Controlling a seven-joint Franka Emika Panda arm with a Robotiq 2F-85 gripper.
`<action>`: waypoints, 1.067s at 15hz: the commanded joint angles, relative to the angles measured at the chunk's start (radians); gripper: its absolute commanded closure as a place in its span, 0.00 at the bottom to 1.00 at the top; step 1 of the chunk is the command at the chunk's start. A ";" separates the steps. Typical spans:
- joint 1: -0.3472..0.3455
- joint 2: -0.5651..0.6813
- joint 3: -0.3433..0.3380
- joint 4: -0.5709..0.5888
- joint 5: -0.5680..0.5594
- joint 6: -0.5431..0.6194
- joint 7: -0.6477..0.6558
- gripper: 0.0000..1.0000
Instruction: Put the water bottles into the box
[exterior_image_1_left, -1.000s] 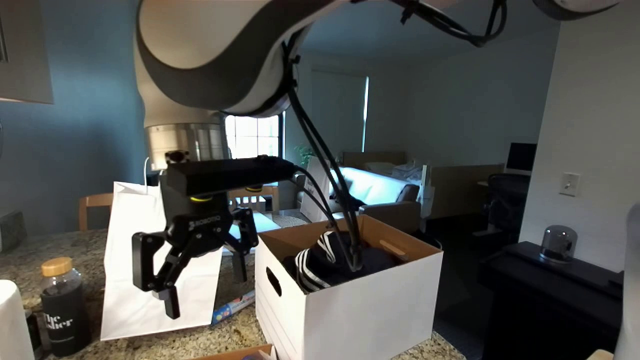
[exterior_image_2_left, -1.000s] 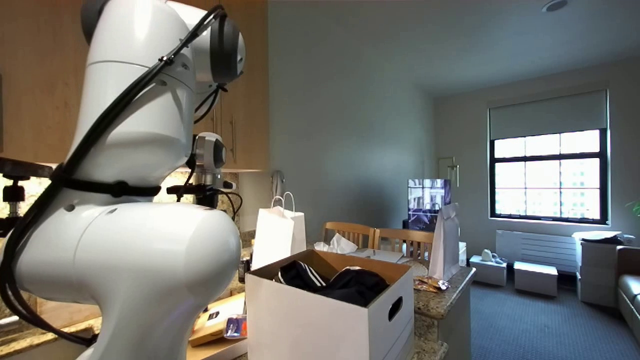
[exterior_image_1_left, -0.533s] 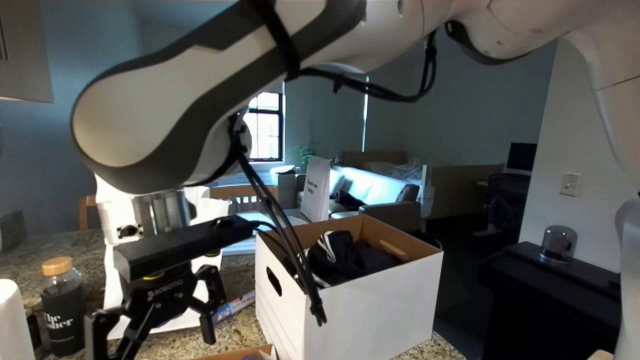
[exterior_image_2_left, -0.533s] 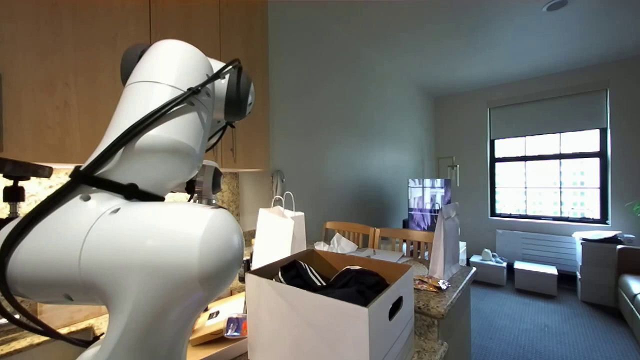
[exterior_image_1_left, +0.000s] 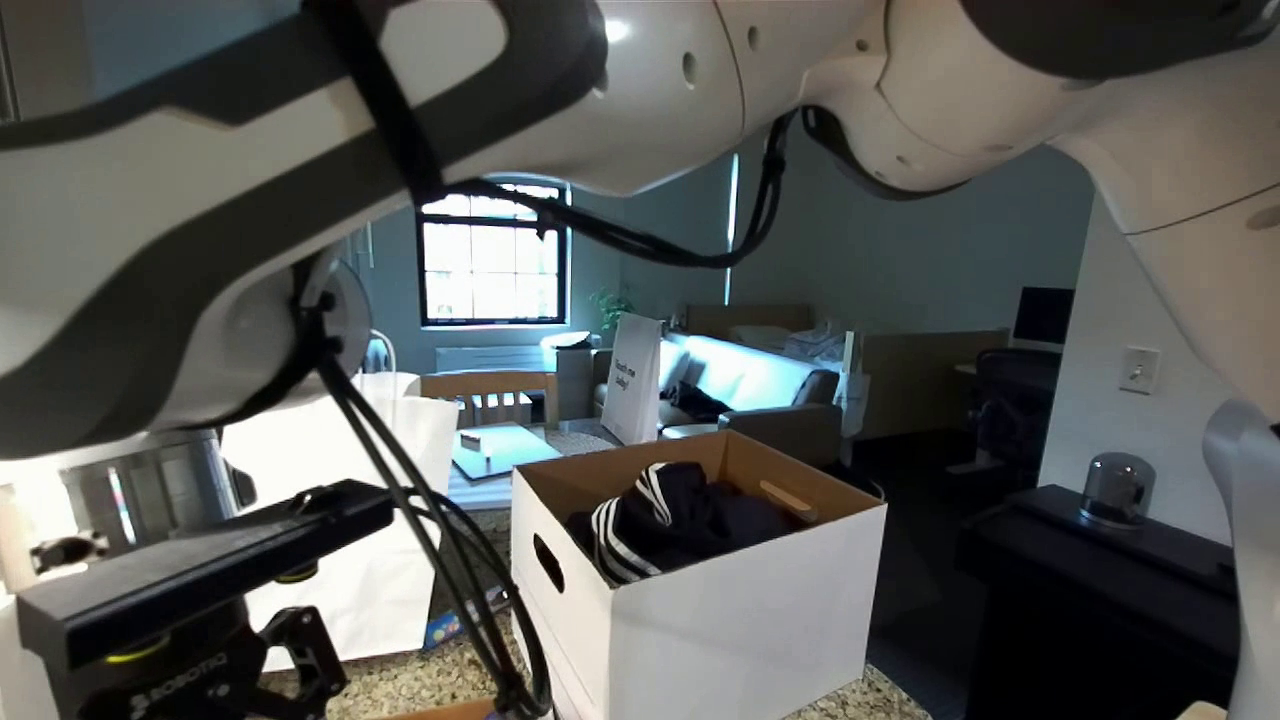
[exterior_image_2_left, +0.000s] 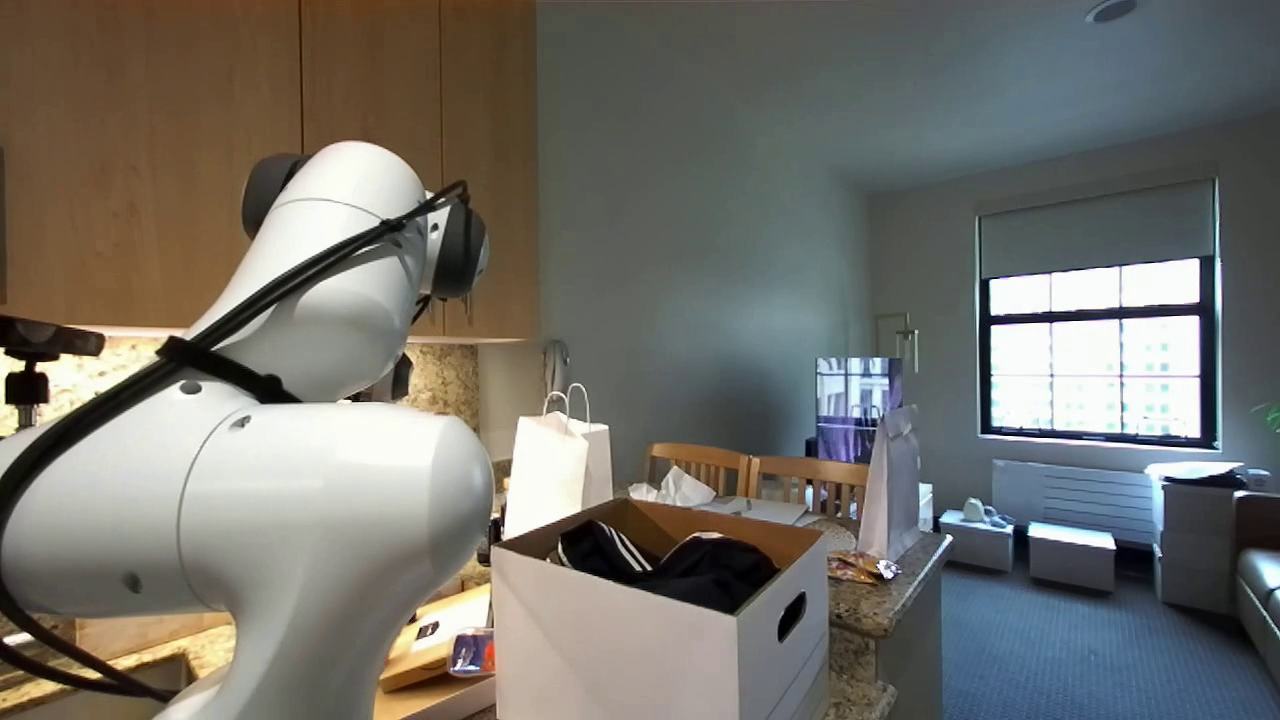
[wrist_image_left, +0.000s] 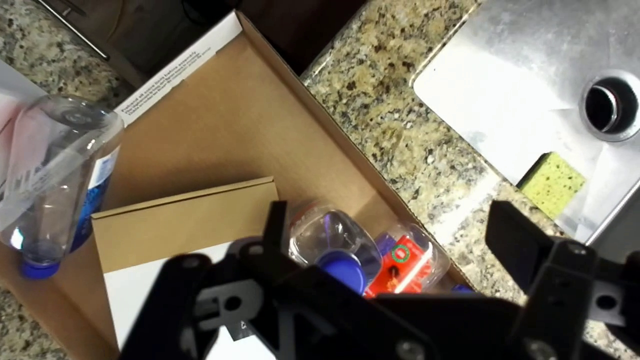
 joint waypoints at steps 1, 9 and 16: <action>0.058 0.075 -0.069 0.089 -0.016 -0.022 -0.031 0.00; 0.103 0.202 -0.161 0.233 -0.037 -0.017 -0.060 0.26; 0.113 0.274 -0.159 0.349 -0.018 -0.138 -0.118 0.72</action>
